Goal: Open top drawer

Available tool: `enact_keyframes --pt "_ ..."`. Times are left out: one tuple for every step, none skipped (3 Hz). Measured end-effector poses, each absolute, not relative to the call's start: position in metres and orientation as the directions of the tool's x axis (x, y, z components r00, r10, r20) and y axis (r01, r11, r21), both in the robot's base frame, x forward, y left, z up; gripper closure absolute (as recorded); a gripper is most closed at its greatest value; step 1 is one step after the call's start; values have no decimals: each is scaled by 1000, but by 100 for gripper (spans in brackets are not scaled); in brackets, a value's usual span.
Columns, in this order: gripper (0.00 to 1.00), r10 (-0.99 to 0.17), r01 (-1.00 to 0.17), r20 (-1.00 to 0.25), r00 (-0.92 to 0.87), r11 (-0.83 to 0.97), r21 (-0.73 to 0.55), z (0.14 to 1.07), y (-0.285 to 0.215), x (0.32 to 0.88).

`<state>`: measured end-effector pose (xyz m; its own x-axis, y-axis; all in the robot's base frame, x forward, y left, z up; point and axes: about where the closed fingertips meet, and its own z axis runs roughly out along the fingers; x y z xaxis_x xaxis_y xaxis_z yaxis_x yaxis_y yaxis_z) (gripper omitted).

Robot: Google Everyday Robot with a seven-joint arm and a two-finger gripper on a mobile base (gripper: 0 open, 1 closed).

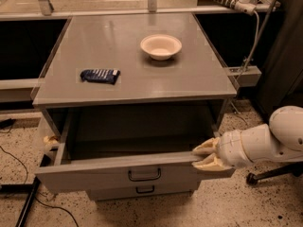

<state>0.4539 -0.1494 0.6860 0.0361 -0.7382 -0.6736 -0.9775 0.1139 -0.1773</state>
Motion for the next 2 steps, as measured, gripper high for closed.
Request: enact_keyframes --pt "34 -738 -978 -674 36 114 -177 686 -149 454" --pt "11 -743 -983 -668 38 92 -158 671 -151 441"
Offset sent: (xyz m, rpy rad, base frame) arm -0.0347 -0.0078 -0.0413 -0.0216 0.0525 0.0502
